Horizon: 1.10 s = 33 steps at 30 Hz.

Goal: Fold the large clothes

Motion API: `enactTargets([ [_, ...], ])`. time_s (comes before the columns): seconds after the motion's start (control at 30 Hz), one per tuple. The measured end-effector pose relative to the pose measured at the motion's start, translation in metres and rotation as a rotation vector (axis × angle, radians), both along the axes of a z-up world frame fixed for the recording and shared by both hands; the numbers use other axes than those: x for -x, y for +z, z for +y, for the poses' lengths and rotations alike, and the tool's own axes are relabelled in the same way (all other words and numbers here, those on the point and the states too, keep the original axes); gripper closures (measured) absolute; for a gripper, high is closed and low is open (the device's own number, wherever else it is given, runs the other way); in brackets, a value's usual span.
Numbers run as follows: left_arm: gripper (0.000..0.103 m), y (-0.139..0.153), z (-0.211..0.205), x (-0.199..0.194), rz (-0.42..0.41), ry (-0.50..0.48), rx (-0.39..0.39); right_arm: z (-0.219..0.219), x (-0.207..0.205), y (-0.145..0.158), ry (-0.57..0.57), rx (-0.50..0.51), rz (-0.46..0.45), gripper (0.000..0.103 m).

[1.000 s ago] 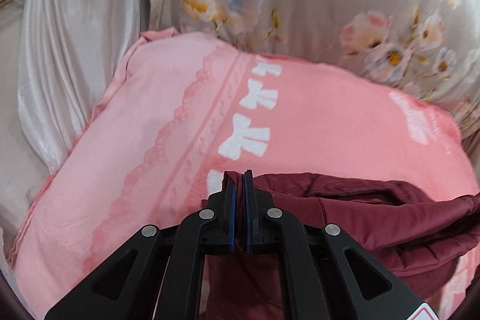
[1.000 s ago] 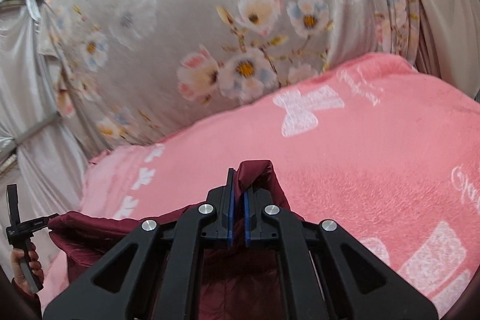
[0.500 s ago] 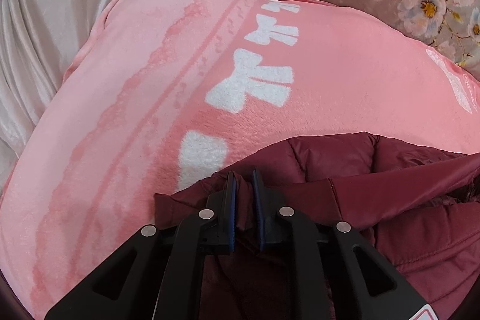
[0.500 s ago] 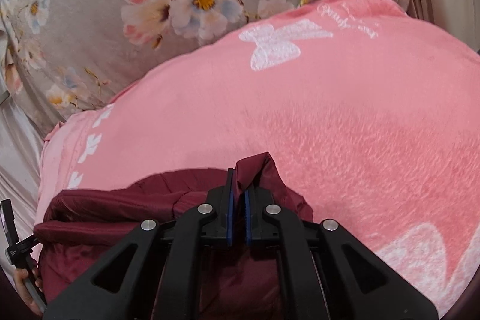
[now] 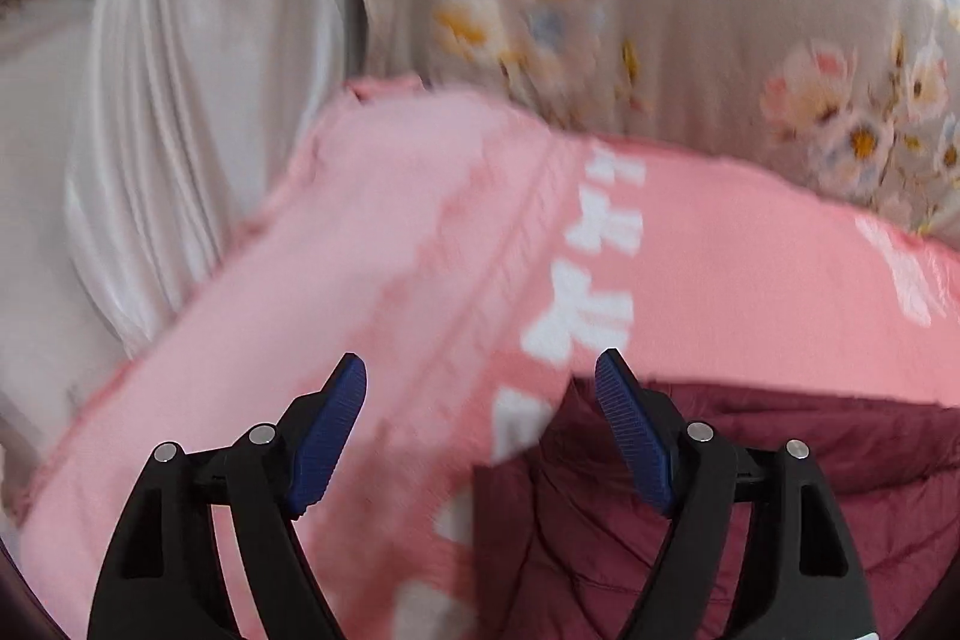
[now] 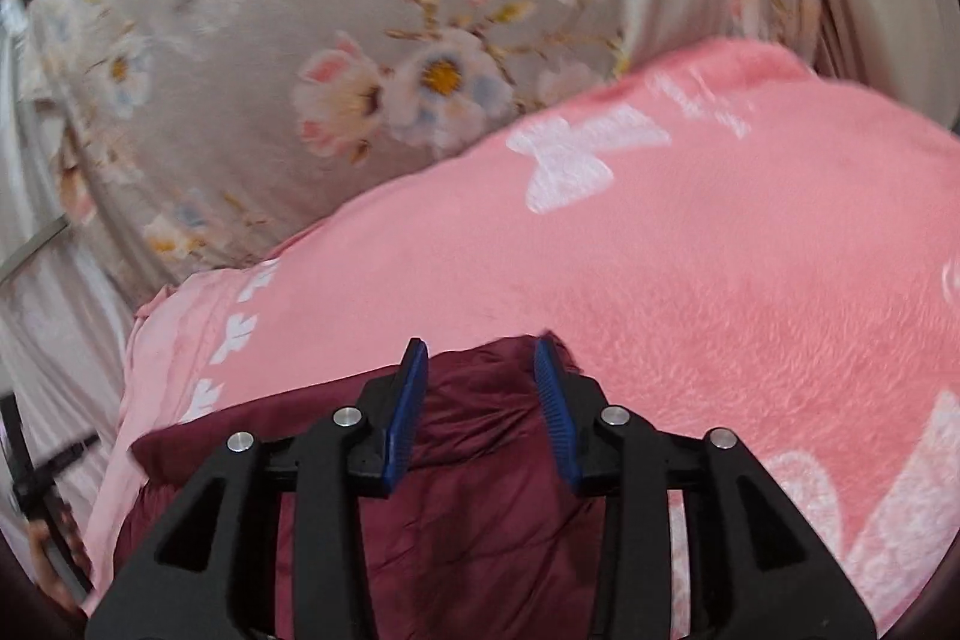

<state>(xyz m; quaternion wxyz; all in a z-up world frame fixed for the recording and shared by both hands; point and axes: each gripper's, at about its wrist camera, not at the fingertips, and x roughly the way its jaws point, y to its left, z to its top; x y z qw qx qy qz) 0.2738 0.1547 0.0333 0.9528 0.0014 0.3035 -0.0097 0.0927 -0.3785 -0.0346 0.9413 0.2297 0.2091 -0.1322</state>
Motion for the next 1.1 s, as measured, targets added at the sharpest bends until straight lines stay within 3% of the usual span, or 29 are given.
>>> enactTargets([
  [0.1, 0.027, 0.023, -0.005, 0.005, 0.012, -0.054, 0.052, 0.042, -0.026, 0.006, 0.128, 0.060, 0.059, 0.066],
  [0.17, 0.027, 0.022, -0.027, 0.005, 0.074, -0.149, 0.100, 0.069, -0.046, 0.003, 0.213, 0.075, 0.092, 0.067],
  [0.3, 0.028, -0.002, -0.081, 0.009, 0.183, -0.294, 0.092, 0.104, -0.092, -0.013, 0.309, 0.102, 0.193, 0.067],
  [0.43, 0.029, -0.037, -0.139, 0.012, 0.259, -0.393, 0.025, 0.109, -0.128, -0.033, 0.358, 0.031, 0.272, 0.069],
  [0.47, 0.029, -0.043, -0.146, 0.011, 0.268, -0.402, 0.017, 0.110, -0.136, -0.037, 0.358, 0.033, 0.293, 0.079],
  [0.5, 0.029, -0.050, -0.154, 0.006, 0.281, -0.405, 0.011, 0.110, -0.143, -0.042, 0.367, 0.035, 0.314, 0.103],
  [0.57, 0.029, -0.060, -0.167, -0.002, 0.310, -0.412, 0.008, 0.106, -0.154, -0.050, 0.359, 0.016, 0.341, 0.103],
  [0.73, 0.029, -0.076, -0.185, -0.032, 0.351, -0.382, -0.012, 0.102, -0.165, -0.039, 0.343, 0.018, 0.304, 0.103],
  [0.87, 0.028, -0.092, -0.197, -0.044, 0.322, -0.346, -0.073, 0.106, -0.183, -0.057, 0.329, 0.050, 0.336, 0.103],
  [1.1, 0.023, -0.108, -0.197, -0.051, 0.269, -0.316, -0.048, 0.102, -0.191, -0.084, 0.316, 0.021, 0.339, 0.103],
])
